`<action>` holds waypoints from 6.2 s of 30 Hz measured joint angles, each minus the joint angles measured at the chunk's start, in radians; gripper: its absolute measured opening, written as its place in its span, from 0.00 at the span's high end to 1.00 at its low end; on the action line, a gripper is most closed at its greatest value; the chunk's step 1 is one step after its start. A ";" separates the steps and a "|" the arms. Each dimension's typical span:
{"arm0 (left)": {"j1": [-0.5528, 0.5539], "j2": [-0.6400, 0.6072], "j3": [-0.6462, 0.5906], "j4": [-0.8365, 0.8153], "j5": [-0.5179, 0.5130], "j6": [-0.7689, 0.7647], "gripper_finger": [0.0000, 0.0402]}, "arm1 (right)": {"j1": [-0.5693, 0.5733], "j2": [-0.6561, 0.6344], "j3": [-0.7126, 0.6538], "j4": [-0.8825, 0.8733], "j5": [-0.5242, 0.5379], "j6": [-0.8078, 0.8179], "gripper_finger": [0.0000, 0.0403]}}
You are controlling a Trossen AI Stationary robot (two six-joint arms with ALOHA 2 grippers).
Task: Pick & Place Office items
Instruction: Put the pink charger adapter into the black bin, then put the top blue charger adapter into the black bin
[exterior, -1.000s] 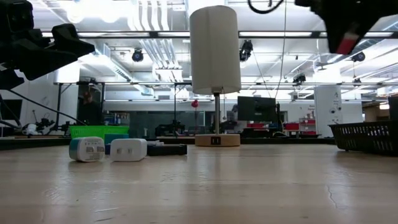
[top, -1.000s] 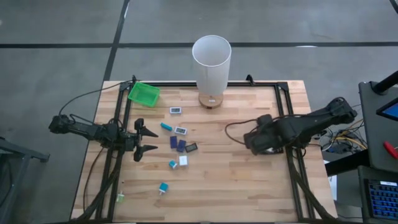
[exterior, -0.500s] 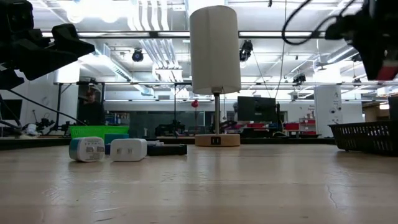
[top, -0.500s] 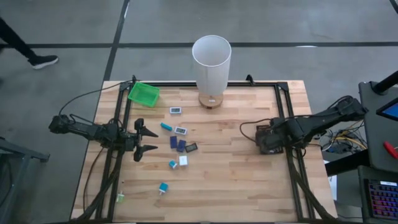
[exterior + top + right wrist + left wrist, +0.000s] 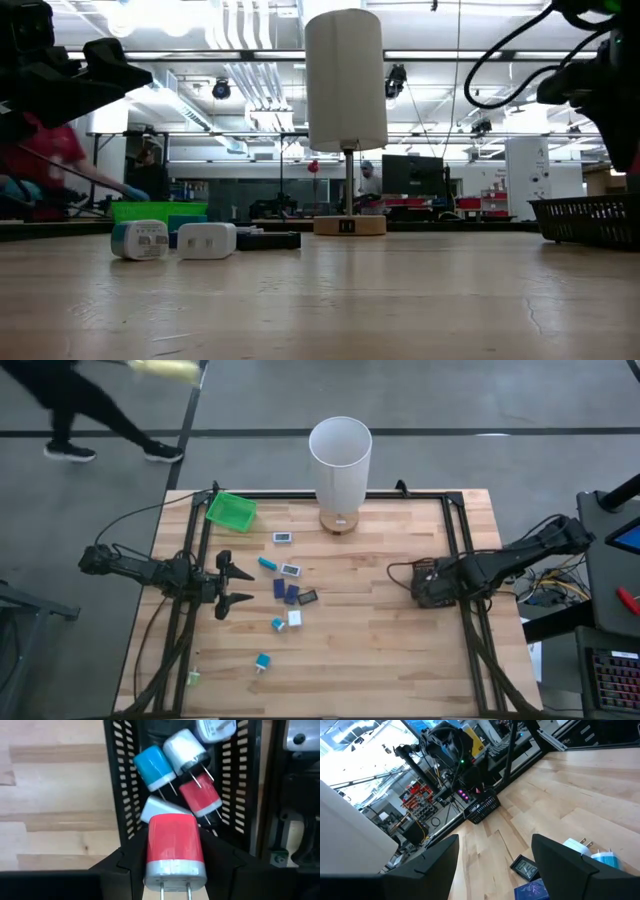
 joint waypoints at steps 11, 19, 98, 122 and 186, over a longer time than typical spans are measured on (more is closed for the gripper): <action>0.000 0.000 0.000 0.000 0.000 0.000 0.36 | -0.001 0.092 -0.015 0.021 -0.028 -0.003 0.65; 0.000 0.000 0.000 0.000 0.000 0.000 0.36 | -0.001 0.168 -0.016 0.079 -0.008 -0.133 0.65; 0.000 0.000 0.000 0.000 0.000 0.000 0.36 | -0.009 0.525 0.492 0.512 0.817 -0.937 0.42; 0.000 0.000 0.000 0.000 0.000 0.000 0.36 | 0.032 0.614 0.373 0.922 0.820 -1.347 0.42; 0.000 0.024 0.000 0.000 0.000 0.000 0.36 | -0.369 0.453 -0.095 1.909 0.462 -2.017 0.40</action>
